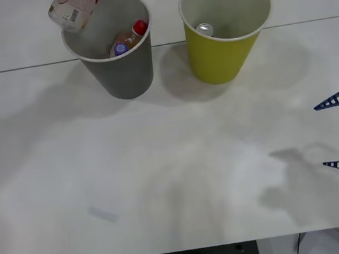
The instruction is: Put the can into the green bin and the plastic bottle into the gray bin
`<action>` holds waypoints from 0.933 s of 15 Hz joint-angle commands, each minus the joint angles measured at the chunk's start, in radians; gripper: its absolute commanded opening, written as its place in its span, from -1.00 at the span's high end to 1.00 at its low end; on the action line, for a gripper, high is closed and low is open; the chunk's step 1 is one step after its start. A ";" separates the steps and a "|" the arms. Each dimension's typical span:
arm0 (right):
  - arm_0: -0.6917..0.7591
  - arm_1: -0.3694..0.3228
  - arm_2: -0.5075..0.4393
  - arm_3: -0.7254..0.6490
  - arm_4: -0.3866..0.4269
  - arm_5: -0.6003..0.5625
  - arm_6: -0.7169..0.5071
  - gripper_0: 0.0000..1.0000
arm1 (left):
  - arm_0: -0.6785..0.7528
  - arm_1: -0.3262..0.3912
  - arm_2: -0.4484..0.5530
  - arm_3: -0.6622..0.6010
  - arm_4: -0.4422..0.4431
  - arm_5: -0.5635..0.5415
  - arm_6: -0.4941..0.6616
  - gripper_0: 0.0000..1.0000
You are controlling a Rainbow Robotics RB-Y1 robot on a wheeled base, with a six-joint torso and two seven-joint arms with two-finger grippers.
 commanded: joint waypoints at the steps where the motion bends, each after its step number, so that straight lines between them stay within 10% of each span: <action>1: 0.000 0.000 0.000 0.000 0.000 0.000 0.000 -1.00 | 0.000 -0.009 0.007 0.000 -0.004 0.000 0.006 0.75; 2: 0.000 0.000 0.000 0.000 0.000 0.000 0.000 -1.00 | 0.000 -0.009 0.009 0.000 -0.003 0.000 0.006 0.12; 3: 0.000 0.000 0.000 0.000 0.000 0.000 0.000 -1.00 | 0.000 -0.009 0.007 0.000 0.002 0.000 0.005 -1.00; 9: 0.000 0.000 0.000 0.000 0.000 0.000 0.000 -1.00 | 0.009 0.023 0.012 0.000 0.045 0.000 -0.004 -1.00; 14: 0.000 0.000 0.000 0.000 0.000 0.000 0.000 -1.00 | 0.199 0.195 0.062 -0.213 0.207 0.000 -0.046 -1.00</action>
